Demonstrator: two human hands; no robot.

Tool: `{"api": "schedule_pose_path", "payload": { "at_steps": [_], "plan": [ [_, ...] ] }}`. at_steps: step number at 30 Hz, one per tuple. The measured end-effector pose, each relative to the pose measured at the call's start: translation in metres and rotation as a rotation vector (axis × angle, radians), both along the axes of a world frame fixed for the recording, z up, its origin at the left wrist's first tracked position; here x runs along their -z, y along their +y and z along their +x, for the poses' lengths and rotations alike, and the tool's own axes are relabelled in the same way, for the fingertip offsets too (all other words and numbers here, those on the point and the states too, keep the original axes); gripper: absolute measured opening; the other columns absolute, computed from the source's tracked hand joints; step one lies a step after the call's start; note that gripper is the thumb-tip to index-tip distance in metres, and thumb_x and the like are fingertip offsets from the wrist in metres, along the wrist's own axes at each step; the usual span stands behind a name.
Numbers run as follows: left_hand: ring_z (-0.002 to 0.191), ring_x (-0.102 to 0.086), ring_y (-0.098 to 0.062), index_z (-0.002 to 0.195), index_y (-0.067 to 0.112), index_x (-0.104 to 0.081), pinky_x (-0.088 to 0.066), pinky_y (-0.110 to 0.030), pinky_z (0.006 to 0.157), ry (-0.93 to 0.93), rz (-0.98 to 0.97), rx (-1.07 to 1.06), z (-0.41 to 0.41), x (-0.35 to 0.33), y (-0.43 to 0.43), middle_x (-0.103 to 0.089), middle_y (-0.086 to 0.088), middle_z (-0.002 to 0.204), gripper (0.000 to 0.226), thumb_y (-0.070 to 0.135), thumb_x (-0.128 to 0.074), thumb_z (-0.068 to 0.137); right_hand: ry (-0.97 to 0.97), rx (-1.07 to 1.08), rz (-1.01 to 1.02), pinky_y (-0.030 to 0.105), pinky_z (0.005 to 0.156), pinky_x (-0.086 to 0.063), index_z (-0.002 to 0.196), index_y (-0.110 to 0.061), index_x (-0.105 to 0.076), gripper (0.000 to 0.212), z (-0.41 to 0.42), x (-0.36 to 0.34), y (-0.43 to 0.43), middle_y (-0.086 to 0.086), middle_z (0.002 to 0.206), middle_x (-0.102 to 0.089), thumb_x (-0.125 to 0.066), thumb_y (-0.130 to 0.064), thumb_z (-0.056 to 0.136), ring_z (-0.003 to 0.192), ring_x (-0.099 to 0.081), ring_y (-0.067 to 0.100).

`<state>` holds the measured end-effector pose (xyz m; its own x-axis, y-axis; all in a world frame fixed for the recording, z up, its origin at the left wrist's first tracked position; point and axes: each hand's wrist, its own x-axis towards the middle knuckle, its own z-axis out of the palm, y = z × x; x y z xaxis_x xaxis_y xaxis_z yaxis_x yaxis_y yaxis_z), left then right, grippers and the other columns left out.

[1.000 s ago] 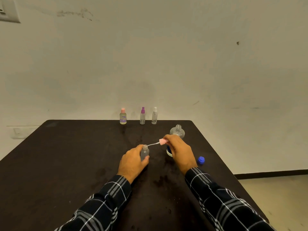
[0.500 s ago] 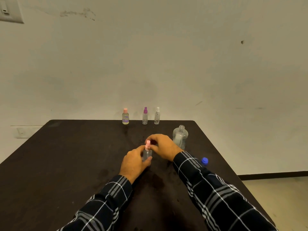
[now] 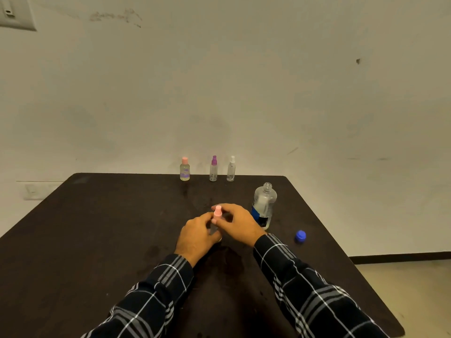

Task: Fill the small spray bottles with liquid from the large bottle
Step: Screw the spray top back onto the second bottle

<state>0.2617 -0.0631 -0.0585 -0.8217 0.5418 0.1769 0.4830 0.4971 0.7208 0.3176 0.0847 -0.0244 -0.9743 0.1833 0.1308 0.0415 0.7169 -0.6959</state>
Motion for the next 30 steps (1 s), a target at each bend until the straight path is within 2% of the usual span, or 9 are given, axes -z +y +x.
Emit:
{"api": "schedule_pose_path", "payload": {
  "at_steps": [4,6,9,12,15,17,23,26,30],
  "plan": [
    [0.091,-0.065,-0.004,0.130,0.033,-0.061,-0.055,-0.029,0.086,-0.004,0.005,0.004,0.001,-0.001,0.000,-0.068,0.013,0.101,0.041,0.036,-0.072,0.091,0.074,0.135,-0.108,0.020,0.075,-0.050,0.104,-0.016,-0.071,0.021,0.004,0.004,0.000,-0.002,0.097,-0.071,-0.076,-0.028,0.088,0.081,-0.061,0.003],
    [0.089,-0.065,-0.004,0.127,0.032,-0.062,-0.056,-0.029,0.084,0.007,-0.004,0.003,0.000,-0.001,0.000,-0.068,0.012,0.098,0.039,0.034,-0.072,0.090,0.095,0.190,-0.117,0.021,0.066,-0.048,0.091,-0.014,-0.065,0.025,0.006,0.008,-0.001,-0.002,0.084,-0.066,-0.081,-0.032,0.083,0.068,-0.054,0.005],
    [0.087,-0.064,-0.005,0.126,0.031,-0.063,-0.053,-0.027,0.079,0.004,0.000,0.001,0.000,-0.001,-0.001,-0.067,0.012,0.095,0.039,0.033,-0.072,0.089,0.104,0.171,-0.231,0.018,0.070,-0.051,0.109,-0.019,-0.062,0.033,0.009,0.011,-0.004,-0.003,0.097,-0.066,-0.079,-0.033,0.084,0.077,-0.061,0.006],
    [0.088,-0.064,-0.004,0.131,0.032,-0.061,-0.054,-0.026,0.081,0.007,0.008,0.013,0.001,0.000,-0.001,-0.066,0.013,0.096,0.041,0.036,-0.071,0.091,0.064,0.056,-0.219,0.021,0.087,-0.051,0.128,-0.025,-0.063,0.035,0.005,0.012,-0.002,-0.004,0.115,-0.067,-0.068,-0.027,0.094,0.101,-0.064,0.006],
    [0.091,-0.065,-0.004,0.132,0.032,-0.060,-0.054,-0.026,0.084,-0.003,0.009,0.022,0.001,-0.001,-0.001,-0.068,0.013,0.101,0.043,0.034,-0.072,0.091,0.092,0.126,-0.187,0.027,0.086,-0.052,0.105,-0.022,-0.069,0.016,0.001,0.013,-0.005,-0.006,0.103,-0.069,-0.074,-0.027,0.090,0.098,-0.063,0.009],
    [0.091,-0.066,-0.006,0.130,0.033,-0.063,-0.056,-0.028,0.085,-0.013,0.021,0.022,0.000,-0.001,-0.002,-0.070,0.012,0.102,0.043,0.032,-0.073,0.088,0.111,0.200,-0.179,0.029,0.078,-0.052,0.094,-0.018,-0.063,0.020,-0.001,0.013,-0.011,-0.004,0.093,-0.067,-0.077,-0.030,0.086,0.091,-0.062,0.012],
    [0.089,-0.066,-0.004,0.130,0.033,-0.063,-0.054,-0.025,0.085,-0.009,0.035,0.024,-0.002,0.001,-0.001,-0.069,0.015,0.100,0.043,0.031,-0.073,0.088,0.041,0.125,-0.162,0.020,0.078,-0.044,0.108,-0.019,-0.063,0.021,0.001,0.009,-0.010,0.000,0.105,-0.065,-0.071,-0.028,0.091,0.094,-0.059,0.010],
    [0.085,-0.064,-0.001,0.131,0.035,-0.062,-0.055,-0.027,0.086,0.006,0.024,0.030,-0.001,0.001,0.000,-0.066,0.018,0.095,0.044,0.031,-0.073,0.088,0.053,0.159,-0.166,0.013,0.067,-0.041,0.096,-0.022,-0.064,0.013,0.002,0.008,-0.007,-0.006,0.094,-0.065,-0.074,-0.025,0.089,0.080,-0.057,0.003],
    [0.086,-0.065,-0.002,0.128,0.036,-0.065,-0.055,-0.027,0.084,-0.002,0.039,0.031,-0.003,0.000,0.000,-0.066,0.020,0.093,0.044,0.031,-0.076,0.085,0.081,0.267,-0.143,0.034,0.076,-0.053,0.085,-0.027,-0.058,0.016,-0.002,0.015,-0.017,-0.001,0.091,-0.064,-0.072,-0.033,0.088,0.078,-0.058,0.010]
  ]
}}
